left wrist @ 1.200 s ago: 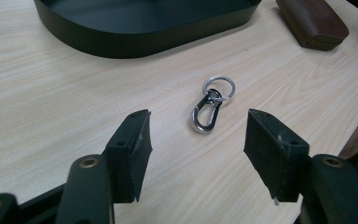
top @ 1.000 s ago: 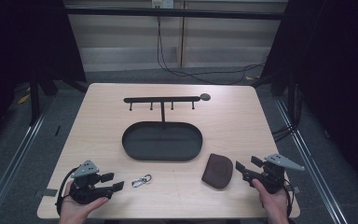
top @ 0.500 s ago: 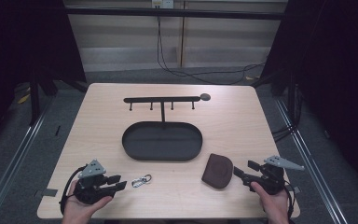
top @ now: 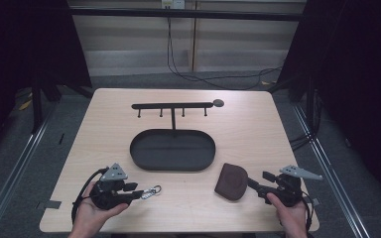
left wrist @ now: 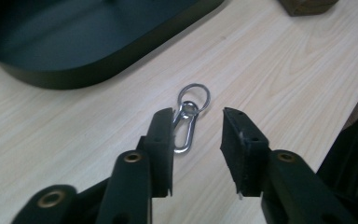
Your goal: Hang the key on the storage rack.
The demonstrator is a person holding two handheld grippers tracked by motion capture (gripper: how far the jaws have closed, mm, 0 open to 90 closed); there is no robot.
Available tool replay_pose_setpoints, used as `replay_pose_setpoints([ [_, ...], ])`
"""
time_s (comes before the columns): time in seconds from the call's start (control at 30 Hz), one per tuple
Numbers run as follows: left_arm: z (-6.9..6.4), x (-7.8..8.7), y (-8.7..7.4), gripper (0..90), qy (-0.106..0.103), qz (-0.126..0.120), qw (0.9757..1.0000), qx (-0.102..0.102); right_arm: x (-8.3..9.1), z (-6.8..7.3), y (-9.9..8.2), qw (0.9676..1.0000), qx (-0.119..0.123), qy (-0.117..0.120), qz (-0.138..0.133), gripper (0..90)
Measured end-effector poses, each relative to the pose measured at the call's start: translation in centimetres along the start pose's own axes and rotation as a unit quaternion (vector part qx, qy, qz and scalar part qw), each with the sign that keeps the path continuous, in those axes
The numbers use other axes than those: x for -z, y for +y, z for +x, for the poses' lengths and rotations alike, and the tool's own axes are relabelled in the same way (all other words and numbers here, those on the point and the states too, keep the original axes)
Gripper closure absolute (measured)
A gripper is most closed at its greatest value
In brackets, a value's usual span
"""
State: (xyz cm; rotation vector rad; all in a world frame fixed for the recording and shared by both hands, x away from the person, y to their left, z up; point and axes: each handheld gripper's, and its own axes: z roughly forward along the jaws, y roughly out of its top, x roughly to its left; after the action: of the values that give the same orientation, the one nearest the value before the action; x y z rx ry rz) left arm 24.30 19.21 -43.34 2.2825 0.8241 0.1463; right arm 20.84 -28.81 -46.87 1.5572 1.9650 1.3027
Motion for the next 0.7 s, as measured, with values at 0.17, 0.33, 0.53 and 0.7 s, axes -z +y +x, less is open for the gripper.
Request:
replay_pose_setpoints([
  [0.17,-0.6,-1.2,1.2,68.5,-0.008,0.029,0.9993,-0.022,-0.1,-0.1,0.0,1.0,-0.001,0.001,0.003,26.9],
  [0.33,-0.5,-2.2,2.1,62.3,-0.014,0.048,0.9984,-0.026,-0.2,0.0,0.0,1.0,-0.002,0.002,0.009,26.9],
  [0.53,-0.7,-3.6,3.3,60.7,-0.019,0.076,0.996,-0.042,-0.2,-0.1,0.0,0.9999,-0.004,0.0,0.009,26.9],
  [0.7,-0.7,-4.9,4.0,58.2,-0.019,0.099,0.9939,-0.046,-0.2,-0.1,0.0,0.9999,-0.004,0.0,0.012,26.9],
])
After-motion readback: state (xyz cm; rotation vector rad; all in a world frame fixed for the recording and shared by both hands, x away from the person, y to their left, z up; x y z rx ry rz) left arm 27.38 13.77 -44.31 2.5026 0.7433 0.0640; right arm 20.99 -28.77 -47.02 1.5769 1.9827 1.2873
